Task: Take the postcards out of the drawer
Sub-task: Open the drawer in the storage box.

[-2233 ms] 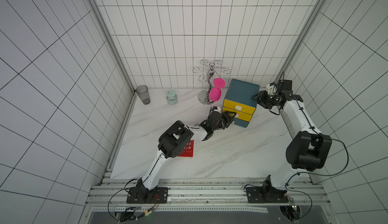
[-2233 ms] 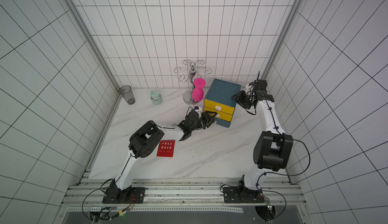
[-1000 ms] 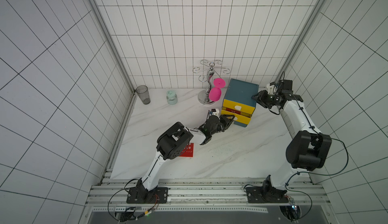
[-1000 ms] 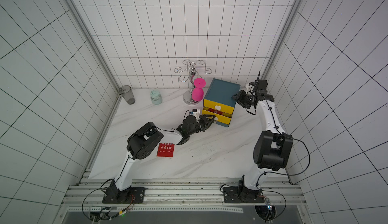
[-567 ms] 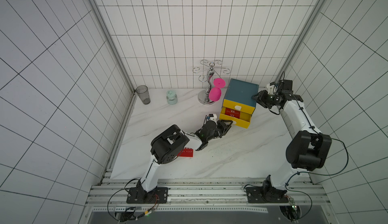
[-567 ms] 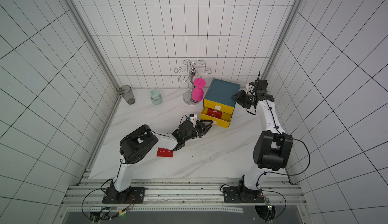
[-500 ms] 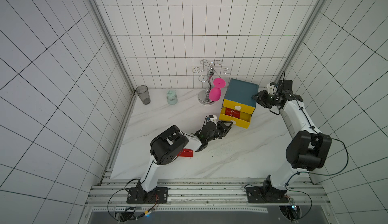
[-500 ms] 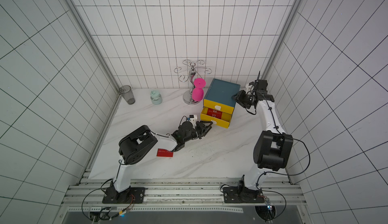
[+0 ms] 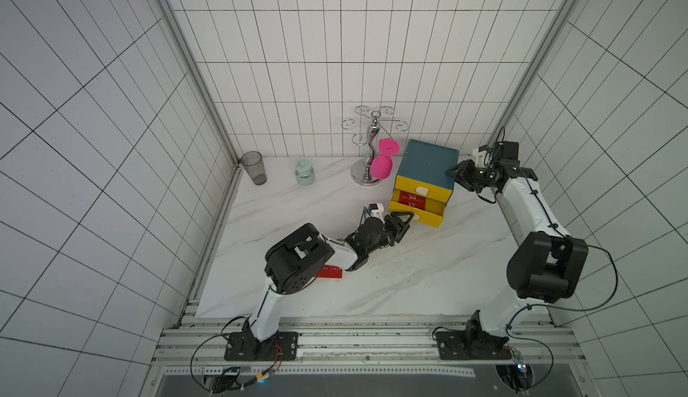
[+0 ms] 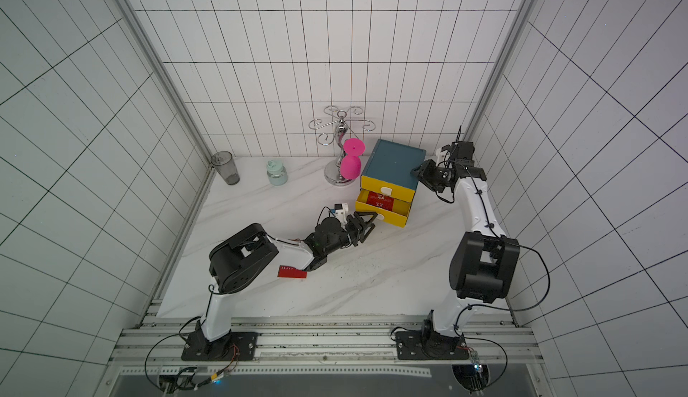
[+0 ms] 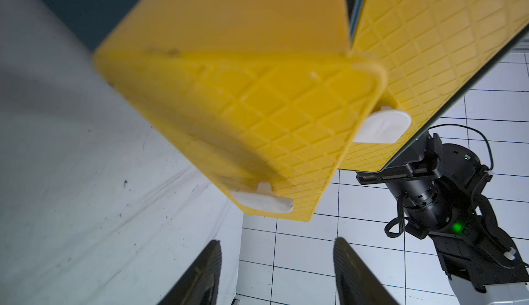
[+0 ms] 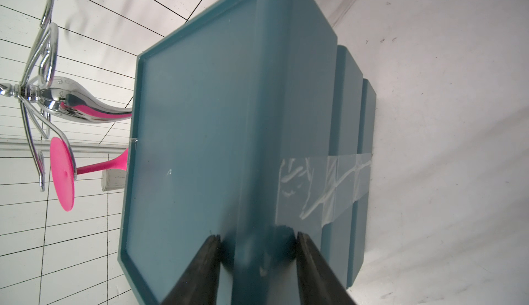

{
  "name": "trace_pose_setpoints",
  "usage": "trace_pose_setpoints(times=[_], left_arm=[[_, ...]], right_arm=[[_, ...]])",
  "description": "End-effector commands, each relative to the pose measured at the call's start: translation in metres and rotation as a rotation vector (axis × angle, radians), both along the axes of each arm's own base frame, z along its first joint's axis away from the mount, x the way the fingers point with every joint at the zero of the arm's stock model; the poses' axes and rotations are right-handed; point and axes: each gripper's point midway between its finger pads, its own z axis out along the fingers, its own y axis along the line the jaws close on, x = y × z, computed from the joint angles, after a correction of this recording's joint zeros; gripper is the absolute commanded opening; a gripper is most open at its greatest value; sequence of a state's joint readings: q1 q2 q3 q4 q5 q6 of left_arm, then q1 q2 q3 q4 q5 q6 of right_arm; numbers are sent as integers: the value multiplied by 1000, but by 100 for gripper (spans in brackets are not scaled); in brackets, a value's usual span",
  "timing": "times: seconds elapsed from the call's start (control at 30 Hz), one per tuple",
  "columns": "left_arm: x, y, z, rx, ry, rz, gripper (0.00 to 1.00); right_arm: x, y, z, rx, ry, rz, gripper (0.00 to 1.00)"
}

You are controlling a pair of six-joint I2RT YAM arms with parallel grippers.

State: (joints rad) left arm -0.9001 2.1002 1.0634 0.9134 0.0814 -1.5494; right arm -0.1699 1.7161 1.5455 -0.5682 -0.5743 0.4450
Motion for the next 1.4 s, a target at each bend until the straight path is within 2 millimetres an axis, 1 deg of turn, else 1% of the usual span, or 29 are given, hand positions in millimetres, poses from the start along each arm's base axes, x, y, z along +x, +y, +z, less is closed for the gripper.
trace_pose_setpoints(times=[0.0,0.3,0.47,0.6,0.8,1.0,1.23,1.37], left_arm=[[11,-3,-5,-1,-14,40,65],[18,-9,-15,25,-8,64,66],[19,-13,-18,27,-2,57,65],[20,-15,-20,26,0,55,61],[23,-13,-21,18,-1,67,50],[22,-13,-20,17,-9,64,43],[21,-9,-15,14,-23,74,36],[22,-8,-14,13,-26,75,34]], right_arm=[[-12,4,-42,-4,134,3,44],[-12,5,-43,4,136,5,44],[-12,5,-43,4,138,3,44],[-12,5,-44,6,141,3,44],[-12,5,-44,4,140,1,43],[-13,5,-45,7,144,2,42],[-13,5,-46,4,147,2,42],[-13,5,-46,7,146,0,41]])
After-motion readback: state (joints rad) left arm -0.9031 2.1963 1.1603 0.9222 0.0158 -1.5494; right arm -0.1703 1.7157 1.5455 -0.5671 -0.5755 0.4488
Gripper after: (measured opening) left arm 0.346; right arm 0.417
